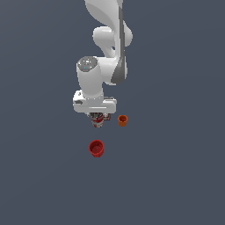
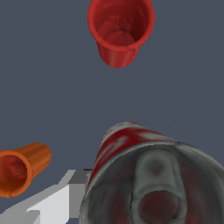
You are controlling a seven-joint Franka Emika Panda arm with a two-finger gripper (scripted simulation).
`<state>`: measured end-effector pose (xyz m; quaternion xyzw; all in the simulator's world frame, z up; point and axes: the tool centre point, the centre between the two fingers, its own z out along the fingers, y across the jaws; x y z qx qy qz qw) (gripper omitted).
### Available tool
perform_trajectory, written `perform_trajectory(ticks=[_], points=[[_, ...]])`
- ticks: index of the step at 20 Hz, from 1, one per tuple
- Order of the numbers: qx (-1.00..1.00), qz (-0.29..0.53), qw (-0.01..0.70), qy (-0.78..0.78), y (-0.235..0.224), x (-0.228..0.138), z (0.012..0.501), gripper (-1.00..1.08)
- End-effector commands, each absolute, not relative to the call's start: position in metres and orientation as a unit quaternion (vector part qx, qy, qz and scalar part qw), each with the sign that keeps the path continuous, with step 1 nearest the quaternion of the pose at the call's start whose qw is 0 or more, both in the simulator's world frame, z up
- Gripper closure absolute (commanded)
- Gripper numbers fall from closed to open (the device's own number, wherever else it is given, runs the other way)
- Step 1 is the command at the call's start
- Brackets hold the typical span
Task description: Pick up a designated object from a clutter of objects.
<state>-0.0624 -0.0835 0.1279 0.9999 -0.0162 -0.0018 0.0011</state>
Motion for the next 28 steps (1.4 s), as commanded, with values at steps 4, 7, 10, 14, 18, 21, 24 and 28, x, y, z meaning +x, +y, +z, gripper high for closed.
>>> perform_trajectory(ticks=[4, 7, 10, 14, 18, 21, 24, 28], points=[[1.000, 0.000, 0.002, -0.016, -0.048, -0.038, 0.169, 1.08], [1.000, 0.000, 0.002, -0.016, -0.027, -0.023, 0.193, 1.08], [1.000, 0.000, 0.002, -0.016, -0.004, -0.007, 0.218, 1.08], [1.000, 0.000, 0.002, -0.016, 0.024, 0.013, 0.249, 1.08], [1.000, 0.000, 0.002, -0.016, 0.048, 0.030, 0.277, 1.08], [1.000, 0.000, 0.001, -0.016, 0.065, 0.042, 0.295, 1.08], [1.000, 0.000, 0.001, -0.016, 0.080, 0.054, 0.312, 1.08], [1.000, 0.000, 0.001, -0.016, 0.098, 0.068, 0.332, 1.08]])
